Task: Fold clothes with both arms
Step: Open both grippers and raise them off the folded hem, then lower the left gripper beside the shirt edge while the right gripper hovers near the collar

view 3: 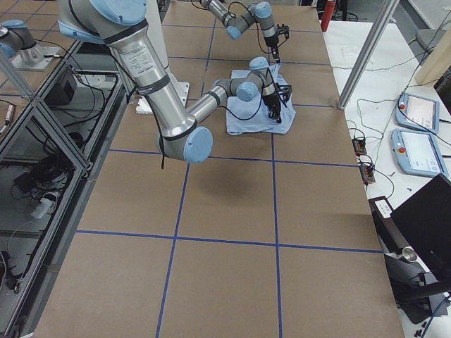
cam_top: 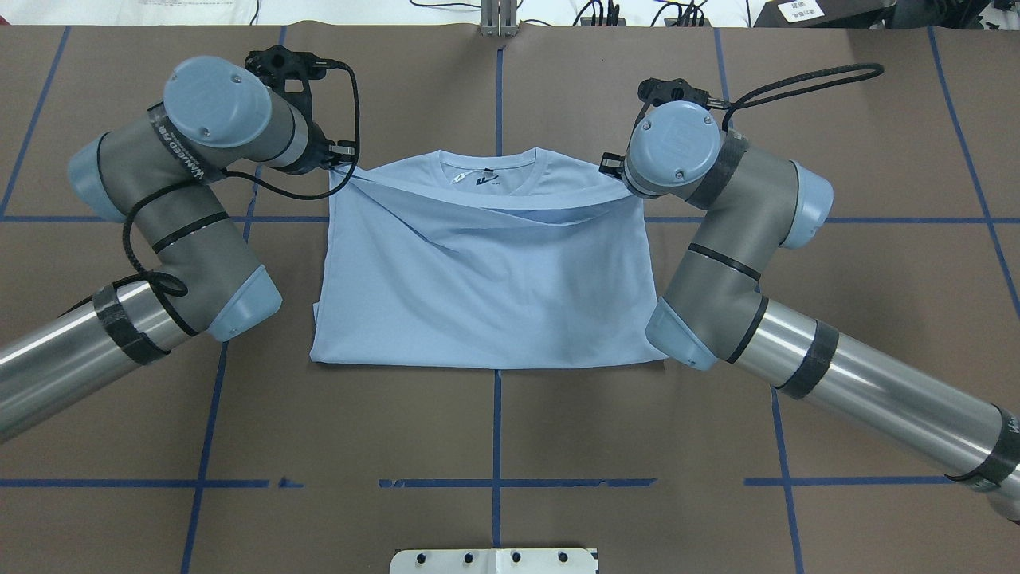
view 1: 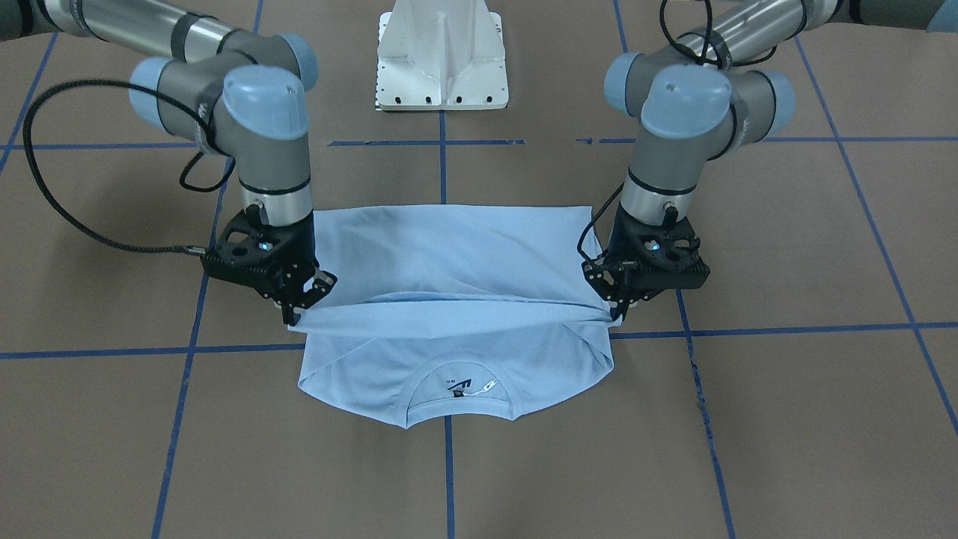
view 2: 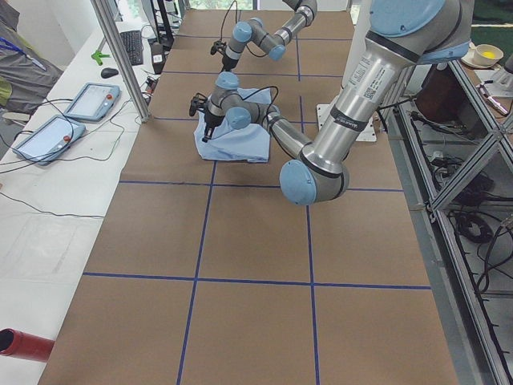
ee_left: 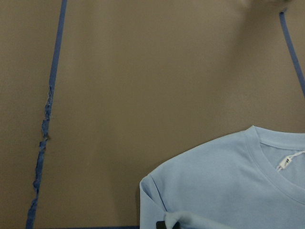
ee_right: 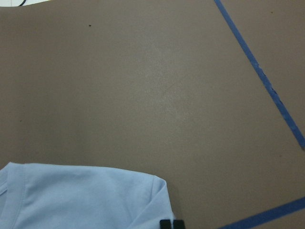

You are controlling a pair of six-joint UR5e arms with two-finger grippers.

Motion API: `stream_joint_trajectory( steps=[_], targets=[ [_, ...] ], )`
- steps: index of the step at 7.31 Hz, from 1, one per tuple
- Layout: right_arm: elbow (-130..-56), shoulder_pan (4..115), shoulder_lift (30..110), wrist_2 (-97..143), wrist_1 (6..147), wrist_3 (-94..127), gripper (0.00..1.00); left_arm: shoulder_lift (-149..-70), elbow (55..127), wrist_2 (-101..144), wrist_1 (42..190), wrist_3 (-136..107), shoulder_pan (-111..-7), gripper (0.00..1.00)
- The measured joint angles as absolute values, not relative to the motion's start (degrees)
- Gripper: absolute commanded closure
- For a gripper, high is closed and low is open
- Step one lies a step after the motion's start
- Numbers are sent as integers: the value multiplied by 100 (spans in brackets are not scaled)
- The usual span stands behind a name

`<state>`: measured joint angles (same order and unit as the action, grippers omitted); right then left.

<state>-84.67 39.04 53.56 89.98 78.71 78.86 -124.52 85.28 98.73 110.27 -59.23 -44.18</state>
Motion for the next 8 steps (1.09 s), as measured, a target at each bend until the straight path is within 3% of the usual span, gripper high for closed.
stream_joint_trajectory(
  steps=[2,3,4,6,8],
  targets=[
    [-8122,3911,5281,8992,7639,7872,100,-12677,7857,9788,11333,-5885,-4413,100],
    [-8039,3911,5255,8992,7615,7864,100,-12744,7603,9745,11494,-5874,-4408,66],
    [-7997,3911,5239,8985,7605,7865,1,-12775,7442,9702,11622,-5857,-4406,1],
    [-7984,3903,5187,8962,7606,7853,0,-12756,7505,9685,11709,-5408,-4424,0],
    [-8098,3914,5140,9026,7585,7426,0,-12359,8364,9915,11715,-5062,-4441,0]
  ],
)
